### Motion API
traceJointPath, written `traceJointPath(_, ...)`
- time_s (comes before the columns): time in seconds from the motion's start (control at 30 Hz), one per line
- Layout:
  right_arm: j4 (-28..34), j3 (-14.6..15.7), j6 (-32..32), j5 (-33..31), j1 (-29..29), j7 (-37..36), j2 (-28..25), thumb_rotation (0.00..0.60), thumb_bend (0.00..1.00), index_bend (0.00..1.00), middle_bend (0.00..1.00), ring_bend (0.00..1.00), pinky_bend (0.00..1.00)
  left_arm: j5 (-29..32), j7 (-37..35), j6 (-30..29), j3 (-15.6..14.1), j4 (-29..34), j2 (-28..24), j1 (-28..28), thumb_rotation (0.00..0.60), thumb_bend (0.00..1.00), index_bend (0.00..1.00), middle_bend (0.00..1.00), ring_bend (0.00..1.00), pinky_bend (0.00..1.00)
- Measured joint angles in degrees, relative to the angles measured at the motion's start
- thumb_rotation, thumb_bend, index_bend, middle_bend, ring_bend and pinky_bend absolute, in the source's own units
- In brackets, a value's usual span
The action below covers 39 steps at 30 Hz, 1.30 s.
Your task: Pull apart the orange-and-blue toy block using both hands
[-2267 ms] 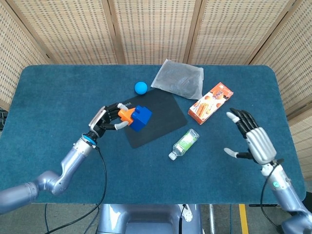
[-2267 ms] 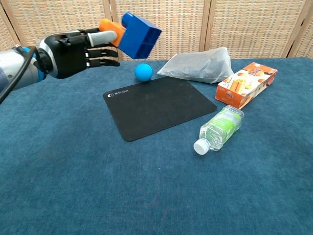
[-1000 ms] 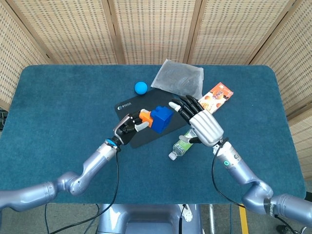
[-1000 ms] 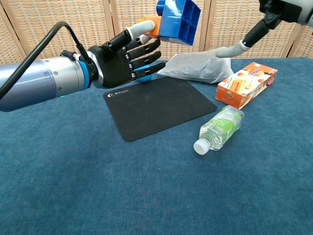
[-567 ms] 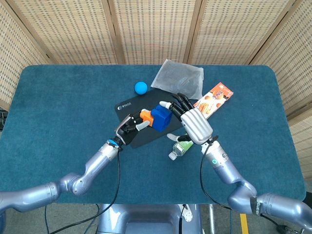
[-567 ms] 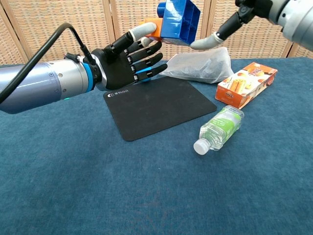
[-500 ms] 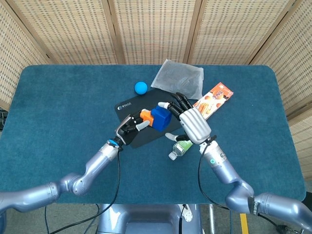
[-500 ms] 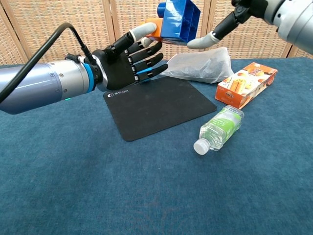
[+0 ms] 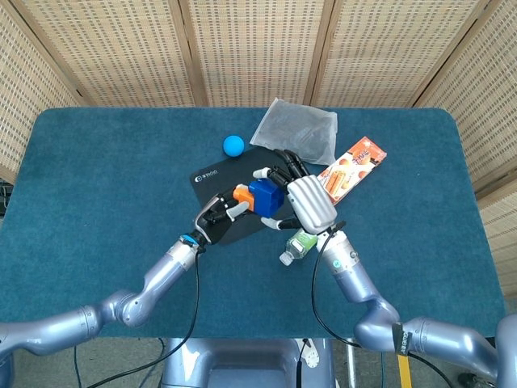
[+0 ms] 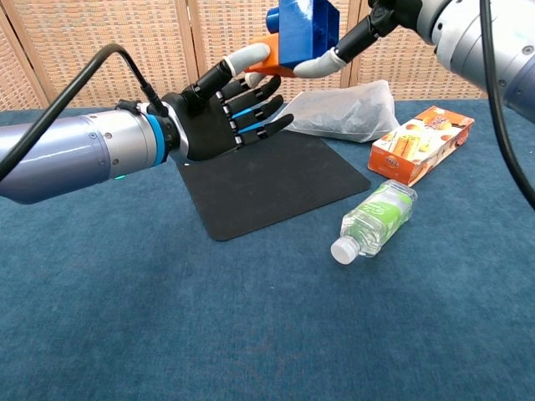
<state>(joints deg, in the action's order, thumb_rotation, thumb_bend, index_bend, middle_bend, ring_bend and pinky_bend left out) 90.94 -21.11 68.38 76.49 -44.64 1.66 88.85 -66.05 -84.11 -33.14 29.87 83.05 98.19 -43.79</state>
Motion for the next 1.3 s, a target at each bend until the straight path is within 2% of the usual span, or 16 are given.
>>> traceJointPath(0.1,-0.39,-0.12,0.51,-0.23,-0.12,0.07,0.57,0.6,0.07,0.51,0.48,0.06,0.0,-0.17,0.1,0.18,0.1,-0.05,0.33,0.21,0.6,0.41,0.66,0.54,0.49,0.36)
traceJointPath(0.23,-0.59,0.09,0.64,-0.11,-0.09,-0.2,0.58,0.6,0.14,0.56,0.53,0.08,0.0,-0.12,0.47,0.43,0.32,-0.2,0.53,0.43,0.6,0.41,0.66,0.54,0.49,0.36)
traceJointPath(0.6,-0.35,0.12,2.03,1.19,0.88,-1.45,-1.74,0.6,0.17,0.59,0.56,0.1,0.0,0.12,0.62,1.31,1.04,-2.13,-0.52,1.53,0.6,0.41,0.67,0.54,0.49,0.36)
traceJointPath(0.73,-0.24,0.67,2.76,2.88,1.79,-1.87,-4.27,0.6,0.17,0.6,0.56,0.1,0.0,-0.33,-0.99,2.28,2.15,-5.04,-2.89,2.65,0.6,0.42,0.67,0.54,0.49,0.36)
traceJointPath(0.87,-1.09,2.05,2.75,4.2,2.94,-1.84,-7.47,0.6,0.17,0.6,0.56,0.11,0.0,-3.86,-0.59,2.25,2.13,-7.22,-5.8,3.43,0.6,0.42,0.67,0.54,0.49,0.35)
traceJointPath(1.0,-2.78,4.47,0.28,4.05,4.03,-1.24,-10.39,0.6,0.17,0.6,0.56,0.12,0.0,-9.75,3.02,1.19,0.13,-10.56,-9.55,3.83,0.6,0.42,0.67,0.54,0.49,0.33)
traceJointPath(1.13,-5.59,6.86,-1.96,3.71,5.01,-0.74,-11.64,0.6,0.17,0.6,0.56,0.12,0.0,-15.7,11.04,-0.89,-3.97,-15.52,-14.09,4.15,0.6,0.42,0.67,0.54,0.49,0.3)
traceJointPath(1.3,-10.6,8.96,-3.03,3.98,5.67,0.43,-11.34,0.6,0.18,0.6,0.56,0.12,0.0,-19.06,21.57,-3.98,-8.91,-22.03,-17.04,4.9,0.6,0.42,0.67,0.54,0.49,0.28)
